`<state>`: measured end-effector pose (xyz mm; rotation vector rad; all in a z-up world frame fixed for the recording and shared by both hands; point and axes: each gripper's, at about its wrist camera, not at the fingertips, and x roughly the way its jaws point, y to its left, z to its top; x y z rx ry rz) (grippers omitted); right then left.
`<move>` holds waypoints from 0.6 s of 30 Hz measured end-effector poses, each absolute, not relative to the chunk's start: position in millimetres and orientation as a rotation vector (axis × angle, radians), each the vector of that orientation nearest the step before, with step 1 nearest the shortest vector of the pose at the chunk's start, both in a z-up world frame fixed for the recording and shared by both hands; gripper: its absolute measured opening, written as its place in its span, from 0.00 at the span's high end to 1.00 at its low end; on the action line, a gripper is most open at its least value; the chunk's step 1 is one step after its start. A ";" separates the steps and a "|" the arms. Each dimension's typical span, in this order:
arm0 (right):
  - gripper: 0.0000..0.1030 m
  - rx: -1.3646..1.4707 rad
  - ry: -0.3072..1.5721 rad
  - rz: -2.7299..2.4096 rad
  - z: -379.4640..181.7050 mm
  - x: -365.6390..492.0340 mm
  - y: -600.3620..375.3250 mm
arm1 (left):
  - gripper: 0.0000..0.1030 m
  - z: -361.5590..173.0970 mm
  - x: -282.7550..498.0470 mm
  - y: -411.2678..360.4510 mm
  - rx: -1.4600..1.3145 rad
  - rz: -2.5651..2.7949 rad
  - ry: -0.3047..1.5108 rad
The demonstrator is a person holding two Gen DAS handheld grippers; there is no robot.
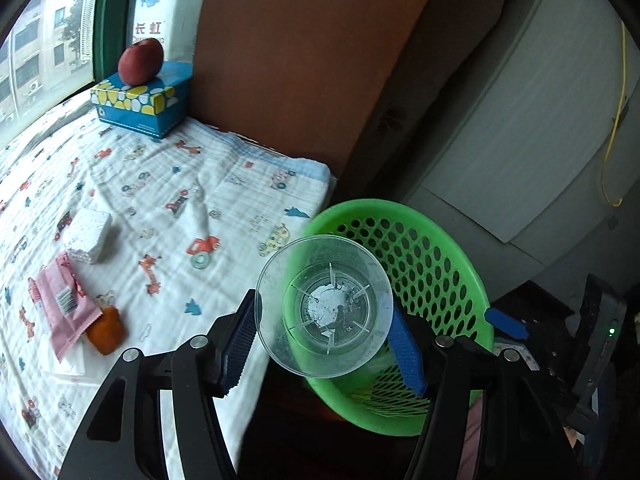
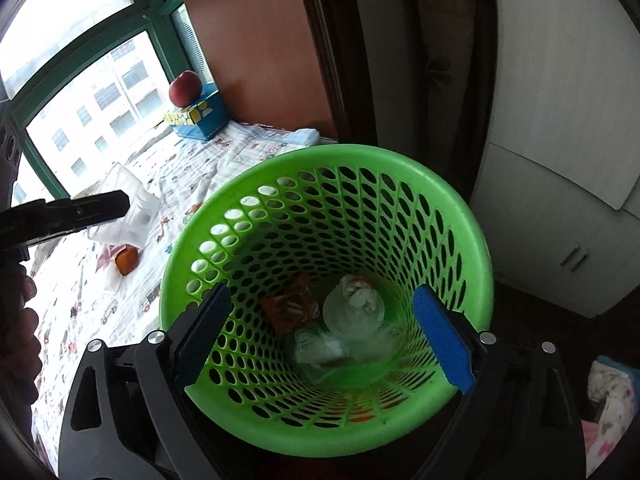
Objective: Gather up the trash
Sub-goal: 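Carry both items to the basket and open the right tool to drop the tub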
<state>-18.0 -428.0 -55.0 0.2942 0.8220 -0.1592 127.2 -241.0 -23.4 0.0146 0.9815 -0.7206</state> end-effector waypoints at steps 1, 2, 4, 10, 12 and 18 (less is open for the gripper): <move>0.11 0.297 0.820 -0.157 -54.3 -20.2 -429.4 | 0.42 -24.5 127.4 -242.5 0.016 -0.724 0.985; 0.11 0.297 0.819 -0.157 -53.8 -20.9 -429.6 | 0.42 -25.3 126.8 -244.3 0.018 -0.727 0.987; 0.11 0.291 0.810 -0.164 -51.3 -24.9 -429.8 | 0.41 -27.3 125.8 -248.2 0.024 -0.733 0.992; 0.11 0.257 0.792 -0.193 -45.4 -34.0 -430.8 | 0.41 -36.4 124.7 -257.4 0.036 -0.740 1.022; 0.11 0.258 0.788 -0.198 -44.5 -37.8 -432.4 | 0.41 -39.2 124.3 -260.9 0.040 -0.746 1.029; 0.11 0.270 0.768 -0.206 -39.1 -47.3 -436.6 | 0.40 -43.8 121.2 -272.2 0.050 -0.771 1.034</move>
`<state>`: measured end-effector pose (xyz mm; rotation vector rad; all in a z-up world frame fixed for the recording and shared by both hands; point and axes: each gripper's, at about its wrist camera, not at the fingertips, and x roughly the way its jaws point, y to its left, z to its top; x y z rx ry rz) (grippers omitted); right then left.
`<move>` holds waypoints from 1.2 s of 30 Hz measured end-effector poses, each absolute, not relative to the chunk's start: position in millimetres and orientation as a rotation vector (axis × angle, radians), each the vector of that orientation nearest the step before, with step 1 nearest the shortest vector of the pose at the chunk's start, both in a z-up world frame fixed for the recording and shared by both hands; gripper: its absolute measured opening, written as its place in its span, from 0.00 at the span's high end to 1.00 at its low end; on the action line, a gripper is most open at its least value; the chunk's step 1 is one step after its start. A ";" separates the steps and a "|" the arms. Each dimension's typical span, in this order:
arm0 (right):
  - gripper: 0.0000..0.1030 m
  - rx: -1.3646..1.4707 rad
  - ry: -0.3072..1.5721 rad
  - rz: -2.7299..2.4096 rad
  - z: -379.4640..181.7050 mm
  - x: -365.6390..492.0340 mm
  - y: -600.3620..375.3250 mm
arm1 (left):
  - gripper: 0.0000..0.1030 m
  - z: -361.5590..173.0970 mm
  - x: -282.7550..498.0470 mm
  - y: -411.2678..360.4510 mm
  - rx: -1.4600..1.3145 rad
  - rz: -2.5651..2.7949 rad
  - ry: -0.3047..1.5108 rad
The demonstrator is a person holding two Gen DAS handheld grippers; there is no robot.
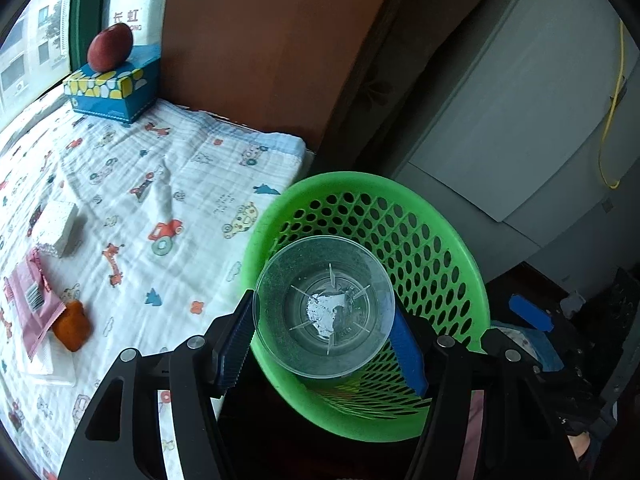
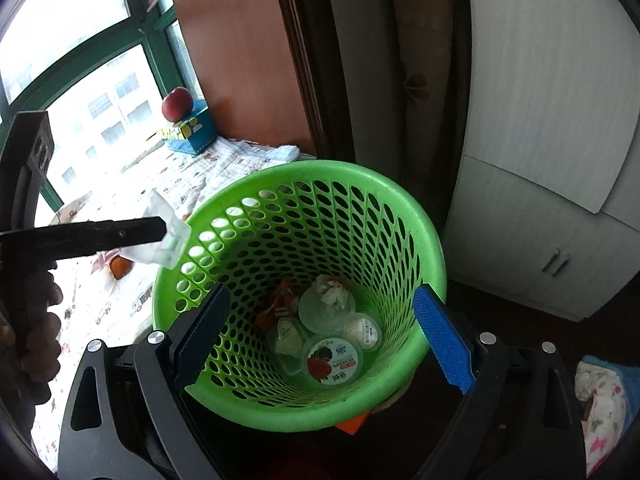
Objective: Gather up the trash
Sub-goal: 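Open the left tool to drop the clear cup into the basket, then move both tools back to the pink wrapper and orange piece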
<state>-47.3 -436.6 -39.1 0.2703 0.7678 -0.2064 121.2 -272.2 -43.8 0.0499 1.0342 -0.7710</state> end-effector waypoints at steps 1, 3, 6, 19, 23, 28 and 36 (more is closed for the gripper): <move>0.11 0.272 0.764 -0.205 -38.3 -47.7 -436.7 | 0.37 -44.2 120.6 -273.1 0.050 -0.774 1.036; 0.11 0.271 0.760 -0.204 -37.1 -48.6 -435.7 | 0.36 -44.2 119.1 -274.0 0.047 -0.782 1.037; 0.11 0.267 0.760 -0.197 -36.4 -47.9 -433.4 | 0.31 -43.1 116.5 -272.2 0.045 -0.786 1.036; 0.11 0.246 0.751 -0.115 -28.3 -25.8 -402.2 | 0.26 -27.2 117.9 -213.3 0.025 -0.671 0.972; 0.11 0.234 0.747 -0.076 -24.4 -13.4 -386.1 | 0.26 -26.2 127.1 -180.8 0.000 -0.599 0.966; 0.11 0.218 0.755 -0.028 -24.5 3.5 -365.0 | 0.22 -28.6 146.9 -137.8 -0.020 -0.480 0.962; 0.11 0.209 0.762 0.051 -23.9 27.2 -333.2 | 0.17 -47.3 197.0 -69.8 -0.120 -0.271 1.030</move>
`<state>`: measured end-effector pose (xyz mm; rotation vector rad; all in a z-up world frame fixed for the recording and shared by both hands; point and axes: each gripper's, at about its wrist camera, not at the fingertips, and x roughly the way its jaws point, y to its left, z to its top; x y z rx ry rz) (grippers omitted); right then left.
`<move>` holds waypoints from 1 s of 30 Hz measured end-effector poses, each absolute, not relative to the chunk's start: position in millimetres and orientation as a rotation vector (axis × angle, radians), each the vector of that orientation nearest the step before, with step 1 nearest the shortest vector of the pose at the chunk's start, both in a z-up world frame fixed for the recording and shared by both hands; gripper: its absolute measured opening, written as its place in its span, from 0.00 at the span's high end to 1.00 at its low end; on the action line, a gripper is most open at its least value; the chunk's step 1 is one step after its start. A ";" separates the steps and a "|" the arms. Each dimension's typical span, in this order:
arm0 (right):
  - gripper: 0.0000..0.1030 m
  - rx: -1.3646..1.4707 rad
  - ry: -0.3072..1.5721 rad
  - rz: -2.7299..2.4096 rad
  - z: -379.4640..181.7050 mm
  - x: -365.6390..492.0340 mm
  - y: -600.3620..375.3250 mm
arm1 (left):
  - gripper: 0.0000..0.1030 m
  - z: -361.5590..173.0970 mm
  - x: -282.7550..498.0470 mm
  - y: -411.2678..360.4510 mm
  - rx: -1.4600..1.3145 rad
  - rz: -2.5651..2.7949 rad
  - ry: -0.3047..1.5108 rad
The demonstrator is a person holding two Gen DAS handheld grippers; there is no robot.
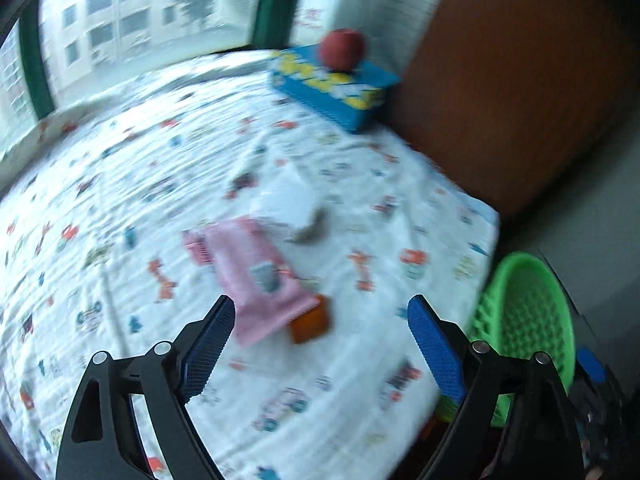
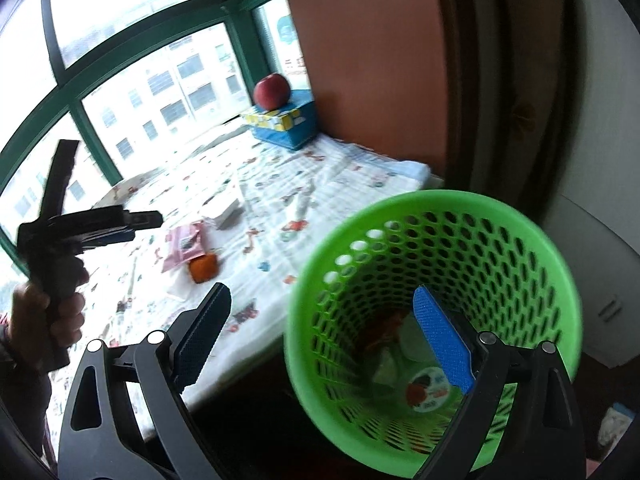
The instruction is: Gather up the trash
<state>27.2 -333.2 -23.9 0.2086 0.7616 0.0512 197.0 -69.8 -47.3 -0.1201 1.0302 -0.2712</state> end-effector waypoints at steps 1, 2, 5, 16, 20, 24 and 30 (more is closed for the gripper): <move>0.11 0.201 0.765 0.061 -24.4 30.5 -328.0 | 0.17 -50.9 202.7 -64.3 -0.131 -0.254 1.042; 0.11 0.195 0.767 0.071 -24.9 33.0 -323.7 | 0.17 -55.0 208.6 -59.7 -0.139 -0.233 1.056; 0.11 0.188 0.772 0.099 -26.7 41.8 -312.9 | 0.15 -68.7 227.4 -49.3 -0.148 -0.179 1.092; 0.11 0.177 0.823 0.168 -43.7 69.2 -288.1 | 0.15 -113.5 276.2 -47.8 -0.191 -0.103 1.214; 0.11 0.178 0.841 0.182 -50.7 77.1 -281.6 | 0.15 -123.8 288.9 -51.1 -0.155 -0.055 1.247; 0.11 0.164 0.860 0.195 -57.4 85.2 -274.4 | 0.15 -131.9 294.8 -50.3 -0.172 -0.042 1.265; 0.11 0.146 0.877 0.224 -66.2 94.1 -261.9 | 0.35 -131.4 291.8 -52.3 -0.199 -0.091 1.242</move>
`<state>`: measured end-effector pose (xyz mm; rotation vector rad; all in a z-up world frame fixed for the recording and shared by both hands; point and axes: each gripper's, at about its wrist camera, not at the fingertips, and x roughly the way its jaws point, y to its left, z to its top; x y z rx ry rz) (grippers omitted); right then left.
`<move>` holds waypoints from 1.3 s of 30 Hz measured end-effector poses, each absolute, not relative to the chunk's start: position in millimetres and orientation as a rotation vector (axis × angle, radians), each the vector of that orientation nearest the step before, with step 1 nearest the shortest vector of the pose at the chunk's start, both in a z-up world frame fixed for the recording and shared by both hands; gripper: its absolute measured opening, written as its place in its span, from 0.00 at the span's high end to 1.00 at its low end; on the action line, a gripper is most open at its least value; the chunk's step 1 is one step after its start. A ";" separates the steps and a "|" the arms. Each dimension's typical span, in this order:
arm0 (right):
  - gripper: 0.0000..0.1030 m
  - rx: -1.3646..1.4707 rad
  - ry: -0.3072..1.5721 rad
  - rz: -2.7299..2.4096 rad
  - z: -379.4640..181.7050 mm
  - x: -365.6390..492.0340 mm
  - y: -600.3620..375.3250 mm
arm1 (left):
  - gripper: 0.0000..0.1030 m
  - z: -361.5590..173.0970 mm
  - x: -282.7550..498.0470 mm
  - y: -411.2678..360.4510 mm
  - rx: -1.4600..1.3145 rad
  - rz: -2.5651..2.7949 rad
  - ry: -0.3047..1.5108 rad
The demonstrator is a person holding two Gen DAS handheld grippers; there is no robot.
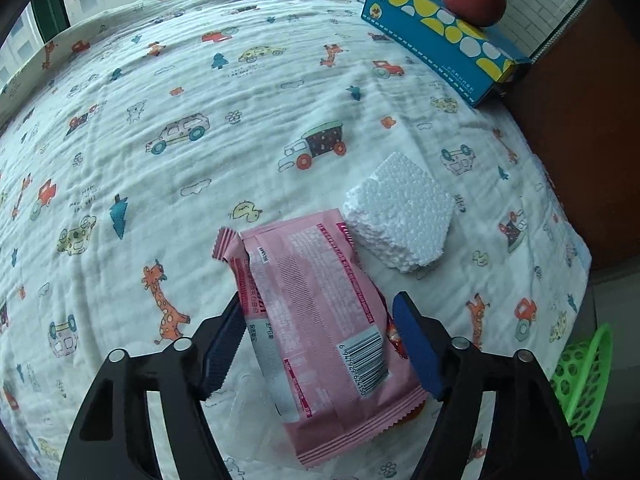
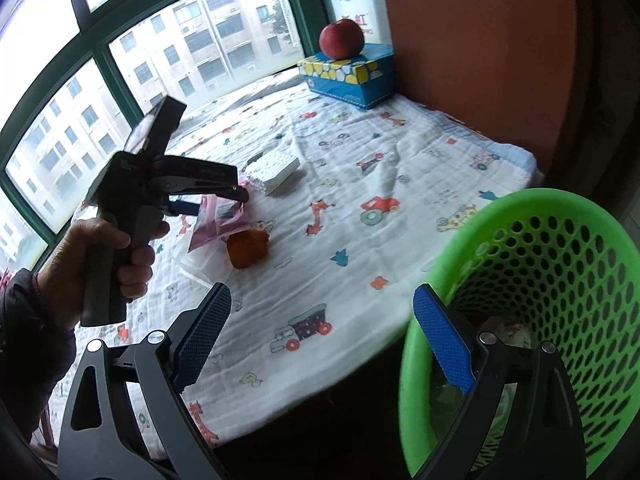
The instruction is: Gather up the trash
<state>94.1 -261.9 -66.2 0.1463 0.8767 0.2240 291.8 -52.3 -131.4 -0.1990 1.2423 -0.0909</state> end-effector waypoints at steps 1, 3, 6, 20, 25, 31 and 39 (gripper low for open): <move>0.11 0.142 0.878 0.231 -67.4 95.8 -259.0 | 0.40 -129.7 290.3 -53.0 -0.194 -0.103 1.234; 0.11 0.132 0.884 0.243 -70.2 100.0 -252.8 | 0.45 -126.6 287.4 -52.0 -0.207 -0.118 1.223; 0.13 0.134 0.895 0.268 -74.7 105.7 -244.3 | 0.58 -119.4 281.1 -46.8 -0.228 -0.145 1.202; 0.37 0.116 0.974 0.366 -108.7 147.5 -194.4 | 0.79 -90.5 256.3 -9.5 -0.265 -0.196 1.123; 0.38 0.118 0.983 0.368 -113.2 149.1 -191.2 | 0.74 -94.7 257.8 -6.0 -0.297 -0.223 1.148; 0.38 0.114 0.981 0.354 -112.2 147.3 -197.0 | 0.44 -107.8 259.2 -6.7 -0.348 -0.204 1.175; 0.37 0.132 0.972 0.352 -111.1 143.7 -201.6 | 0.16 -128.0 272.1 -18.5 -0.400 -0.161 1.242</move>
